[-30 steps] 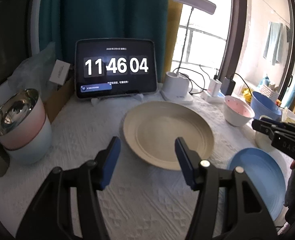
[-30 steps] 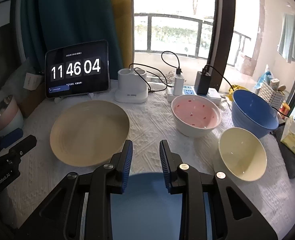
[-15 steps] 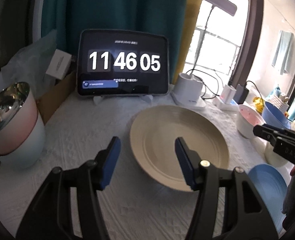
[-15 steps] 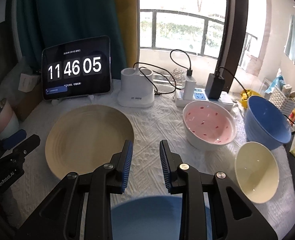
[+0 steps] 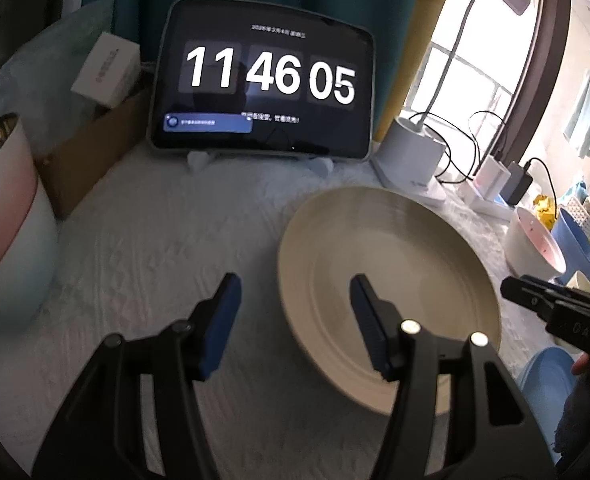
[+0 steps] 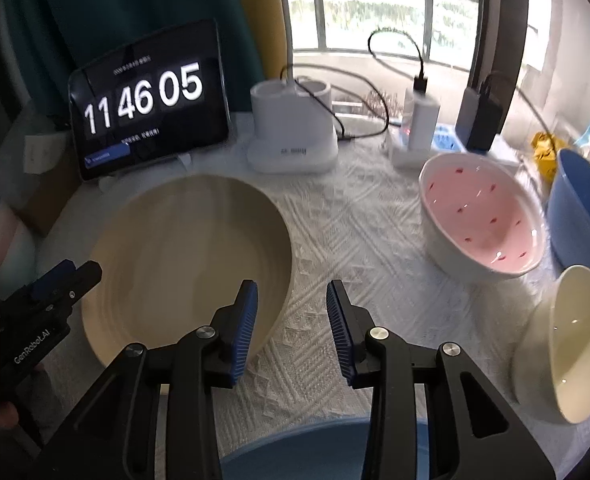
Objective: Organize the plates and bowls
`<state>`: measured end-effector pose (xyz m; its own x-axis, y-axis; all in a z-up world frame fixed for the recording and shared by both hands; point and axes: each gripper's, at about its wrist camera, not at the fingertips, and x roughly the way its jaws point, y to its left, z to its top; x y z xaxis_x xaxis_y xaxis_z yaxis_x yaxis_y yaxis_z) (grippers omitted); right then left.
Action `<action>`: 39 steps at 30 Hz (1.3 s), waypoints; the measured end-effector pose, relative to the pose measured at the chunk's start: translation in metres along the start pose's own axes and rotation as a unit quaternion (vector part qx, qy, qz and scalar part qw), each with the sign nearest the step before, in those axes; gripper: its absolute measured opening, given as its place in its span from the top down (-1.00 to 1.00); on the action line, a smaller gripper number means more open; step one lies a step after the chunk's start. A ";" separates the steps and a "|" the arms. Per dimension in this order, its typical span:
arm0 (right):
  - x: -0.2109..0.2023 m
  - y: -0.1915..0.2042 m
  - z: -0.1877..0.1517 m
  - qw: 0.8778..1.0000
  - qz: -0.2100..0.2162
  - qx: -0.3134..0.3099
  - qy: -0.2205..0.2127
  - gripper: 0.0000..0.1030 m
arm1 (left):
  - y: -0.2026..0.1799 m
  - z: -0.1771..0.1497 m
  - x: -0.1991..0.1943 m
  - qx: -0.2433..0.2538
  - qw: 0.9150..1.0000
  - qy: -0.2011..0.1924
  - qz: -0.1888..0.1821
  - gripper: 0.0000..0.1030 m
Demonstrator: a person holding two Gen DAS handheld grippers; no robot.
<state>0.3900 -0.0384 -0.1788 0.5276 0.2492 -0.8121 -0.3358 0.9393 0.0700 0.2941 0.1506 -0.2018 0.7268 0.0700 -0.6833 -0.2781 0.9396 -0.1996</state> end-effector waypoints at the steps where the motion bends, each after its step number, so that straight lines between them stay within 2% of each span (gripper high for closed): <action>1: 0.003 -0.001 0.001 1.000 0.000 0.001 0.004 0.26 | 0.000 0.000 0.002 0.000 1.000 0.002 0.001 -0.13; 7: 0.023 -0.005 -0.001 0.999 0.023 0.023 0.031 0.26 | -0.004 -0.001 0.013 0.004 1.000 0.021 0.004 -0.13; 17: 0.040 -0.007 -0.008 0.999 0.018 0.026 0.045 0.27 | -0.007 -0.002 0.022 0.011 0.999 0.042 0.021 -0.11; 19: 0.042 -0.005 -0.009 0.999 0.024 0.021 0.042 0.33 | -0.008 -0.002 0.022 0.015 0.999 0.043 0.019 0.05; 21: 0.042 -0.003 -0.010 0.999 0.032 0.014 0.039 0.45 | -0.010 -0.003 0.025 0.021 0.998 0.052 0.013 0.30; 23: 0.042 0.001 -0.010 0.998 0.041 0.006 0.041 0.63 | -0.013 -0.003 0.023 0.030 0.998 0.051 0.013 0.40; 27: 0.040 0.006 -0.011 0.999 0.035 -0.002 0.036 0.63 | -0.012 -0.005 0.021 0.028 0.998 0.053 0.007 0.50; 39: 0.020 0.002 -0.013 1.000 0.024 0.004 0.017 0.63 | -0.023 -0.008 -0.004 0.041 0.999 0.027 0.001 0.51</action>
<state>0.3899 -0.0349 -0.2024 0.4841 0.2852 -0.8272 -0.3537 0.9285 0.1131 0.2928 0.1265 -0.1999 0.6911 0.0565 -0.7205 -0.2257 0.9639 -0.1410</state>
